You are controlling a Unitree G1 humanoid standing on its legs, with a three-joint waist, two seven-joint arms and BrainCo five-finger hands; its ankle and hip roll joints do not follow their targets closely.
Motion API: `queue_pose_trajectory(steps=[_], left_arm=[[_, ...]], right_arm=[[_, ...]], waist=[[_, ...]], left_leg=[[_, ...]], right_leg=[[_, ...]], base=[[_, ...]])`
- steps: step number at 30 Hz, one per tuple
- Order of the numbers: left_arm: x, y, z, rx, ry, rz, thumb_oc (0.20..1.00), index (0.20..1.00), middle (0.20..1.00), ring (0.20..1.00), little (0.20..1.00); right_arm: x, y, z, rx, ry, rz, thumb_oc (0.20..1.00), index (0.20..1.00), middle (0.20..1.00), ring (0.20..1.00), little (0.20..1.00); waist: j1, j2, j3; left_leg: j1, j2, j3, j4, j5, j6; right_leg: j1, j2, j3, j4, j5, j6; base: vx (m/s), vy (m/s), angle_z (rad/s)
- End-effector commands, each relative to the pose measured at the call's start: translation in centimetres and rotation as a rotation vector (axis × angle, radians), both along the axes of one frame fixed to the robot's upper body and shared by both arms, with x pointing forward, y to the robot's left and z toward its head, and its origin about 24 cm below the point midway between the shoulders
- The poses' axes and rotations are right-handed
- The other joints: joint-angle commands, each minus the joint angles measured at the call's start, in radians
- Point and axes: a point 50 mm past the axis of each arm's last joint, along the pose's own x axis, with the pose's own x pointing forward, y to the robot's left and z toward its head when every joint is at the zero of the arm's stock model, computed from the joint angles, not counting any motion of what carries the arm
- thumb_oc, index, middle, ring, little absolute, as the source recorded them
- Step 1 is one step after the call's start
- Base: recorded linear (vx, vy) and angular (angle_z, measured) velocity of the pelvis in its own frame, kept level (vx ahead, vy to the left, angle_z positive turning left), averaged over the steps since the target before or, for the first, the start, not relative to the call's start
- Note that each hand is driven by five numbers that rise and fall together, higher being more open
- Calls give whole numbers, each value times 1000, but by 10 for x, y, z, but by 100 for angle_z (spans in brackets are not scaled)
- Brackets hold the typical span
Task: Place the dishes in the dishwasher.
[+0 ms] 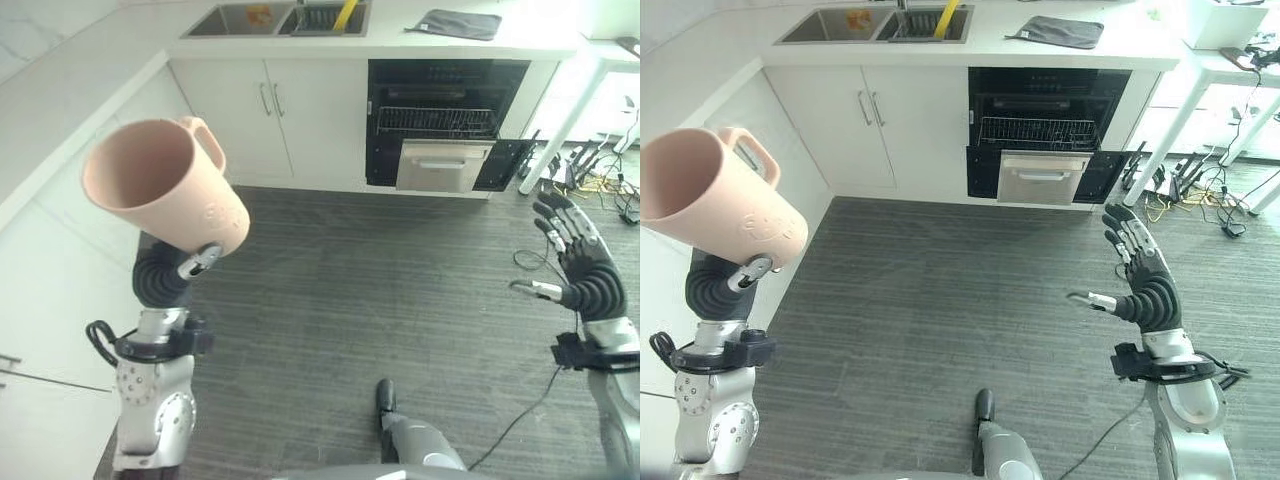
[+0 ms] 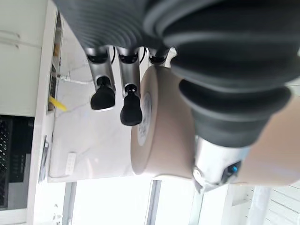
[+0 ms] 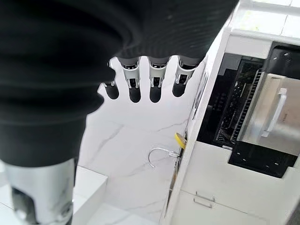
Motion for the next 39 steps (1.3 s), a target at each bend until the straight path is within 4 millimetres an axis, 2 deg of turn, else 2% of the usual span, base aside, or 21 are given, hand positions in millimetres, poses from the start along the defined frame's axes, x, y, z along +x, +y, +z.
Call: queue_pose_trajectory(steps=[1, 3, 4, 6, 7, 8, 9, 10, 12, 15, 17, 20, 21, 24, 25, 27, 30, 32, 34, 35, 39], left_arm=[[-13, 11, 19, 25, -92, 22, 200, 200, 200, 200, 200], [-18, 12, 16, 27, -92, 41, 200, 200, 200, 200, 200], [-17, 10, 12, 44, -90, 43, 200, 200, 200, 200, 200], [-17, 11, 10, 55, -75, 51, 200, 200, 200, 200, 200], [-19, 13, 10, 65, -68, 62, 200, 200, 200, 200, 200], [-19, 14, 10, 64, -63, 69, 200, 200, 200, 200, 200], [-21, 14, 9, 61, -61, 88, 200, 200, 200, 200, 200], [-22, 14, 9, 75, -74, 111, 200, 200, 200, 200, 200], [-21, 12, 9, 69, -88, 127, 200, 200, 200, 200, 200], [-21, 13, 13, 70, -110, 149, 200, 200, 200, 200, 200], [-21, 16, 20, 80, -136, 145, 200, 200, 200, 200, 200], [-20, 16, 23, 105, -147, 142, 200, 200, 200, 200, 200], [-19, 16, 23, 105, -147, 143, 200, 200, 200, 200, 200], [-20, 13, 24, 127, -164, 136, 200, 200, 200, 200, 200], [-20, 12, 25, 129, -172, 133, 200, 200, 200, 200, 200], [-15, 8, 28, 128, -184, 135, 200, 200, 200, 200, 200], [-11, 0, 37, 144, -217, 159, 200, 200, 200, 200, 200], [-8, -2, 42, 159, -229, 174, 200, 200, 200, 200, 200], [-8, -1, 45, 174, -247, 200, 200, 200, 200, 200, 200], [-6, -1, 44, 149, -232, 225, 200, 200, 200, 200, 200], [-8, 2, 41, 128, -204, 214, 200, 200, 200, 200, 200]], right_arm=[[-14, 4, 20, -12, -93, 45, 1000, 1000, 1000, 1000, 1000], [-18, 3, 19, -20, -87, 76, 1000, 1000, 1000, 1000, 1000], [-17, 4, 18, -23, -86, 76, 1000, 1000, 1000, 1000, 1000], [-14, 4, 19, -11, -81, 88, 1000, 1000, 1000, 1000, 1000], [-13, 5, 19, -10, -73, 98, 1000, 1000, 1000, 1000, 1000], [-13, 6, 18, -15, -64, 105, 1000, 1000, 1000, 1000, 1000], [-15, 8, 15, -23, -49, 113, 1000, 1000, 1000, 1000, 1000], [-17, 9, 13, -30, -40, 112, 1000, 1000, 1000, 1000, 1000], [-17, 8, 13, -39, -38, 115, 1000, 1000, 1000, 1000, 1000], [-20, 7, 15, -16, -48, 122, 1000, 1000, 1000, 1000, 1000], [-24, 7, 15, -5, -55, 100, 1000, 1000, 1000, 1000, 1000], [-20, 5, 11, 19, -43, 30, 1000, 1000, 1000, 1000, 1000], [-20, 5, 10, 21, -42, 28, 1000, 1000, 1000, 1000, 1000], [-17, 10, 3, 42, 1, 45, 1000, 1000, 1000, 1000, 1000], [-16, 11, 2, 48, 6, 53, 1000, 1000, 1000, 1000, 1000], [-13, 14, 0, 56, 11, 75, 1000, 1000, 1000, 1000, 1000], [-11, 15, 5, 53, 0, 117, 1000, 1000, 1000, 1000, 1000], [-10, 18, 8, 58, -12, 135, 1000, 1000, 1000, 1000, 1000], [-4, 23, 10, 50, -18, 158, 1000, 1000, 1000, 1000, 1000], [6, 28, 16, 31, -8, 176, 1000, 1000, 1000, 1000, 1000], [6, 27, 19, 16, 3, 177, 1000, 1000, 1000, 1000, 1000]], waist=[[-34, -38, -36], [-24, -60, -33], [-8, -72, -20], [7, -60, -13], [15, -44, -14], [18, -29, -18], [21, -10, -21], [25, -1, -21], [38, -3, -23], [47, -11, -34], [57, -22, -48], [80, -41, -63], [82, -43, -64], [82, -46, -62], [83, -46, -61], [89, -47, -54], [58, -54, -29], [38, -55, -13], [47, -63, -8], [55, -62, -18], [64, -43, -33]], left_leg=[[-35, 17, 0, 239, 122, -24], [-157, -12, -10, 447, 144, -21], [-265, -16, -2, 482, 91, 13], [-249, -20, 31, 283, 75, 18], [-219, -20, 52, 59, 98, 9], [-207, -19, 45, -63, 128, -2], [-175, -4, 34, -229, 223, -26], [-180, 12, 33, -281, 275, -43], [-221, 23, 66, -283, 301, -46], [-199, 4, 50, -286, 278, -22], [-174, -25, 19, -284, 258, 7], [-155, -70, -37, -284, 239, 42], [-155, -73, -40, -284, 238, 44], [-131, -105, -87, -284, 223, 75], [-128, -105, -90, -285, 222, 74], [-123, -87, -96, -286, 220, 59], [-101, -31, -79, -286, 193, 38], [-95, -1, -73, -286, 184, 32], [-104, 38, -39, -286, 188, 12], [-101, 70, -8, -286, 195, -14], [-96, 98, -3, -286, 210, -39]], right_leg=[[119, -154, -39, -91, -67, 179], [162, -153, -18, -108, -75, 149], [199, -153, -20, -122, -85, 145], [234, -135, -30, -131, -114, 155], [263, -121, -15, -154, -132, 166], [278, -111, -8, -173, -138, 173], [313, -99, 0, -204, -149, 177], [336, -93, -1, -208, -164, 173], [381, -108, -35, -210, -198, 172], [397, -137, -52, -191, -212, 198], [380, -167, -57, -97, -230, 226], [351, -200, -61, 24, -194, 261], [349, -202, -61, 33, -193, 263], [242, -189, -12, 249, -127, 273], [227, -195, -17, 233, -133, 268], [244, -214, -58, 121, -159, 257], [217, -266, -21, -116, -57, 274], [178, -277, 13, -119, -35, 289], [191, -271, -23, -145, -55, 294], [223, -255, -50, -210, -57, 289], [247, -242, -64, -210, -88, 265]], base=[[278, -367, -14], [278, -318, -66], [342, -218, -87], [426, -45, -56], [487, 107, -62], [637, 210, -58], [580, 235, -63], [588, 279, -59], [527, 367, -46], [376, 323, -116], [449, 369, -63], [314, 256, 52], [242, 200, 80], [235, 196, 37], [176, 16, 0], [124, -122, 24], [108, -324, -16], [28, -393, 16], [-13, -514, 63], [36, -502, 57], [56, -196, 5]])
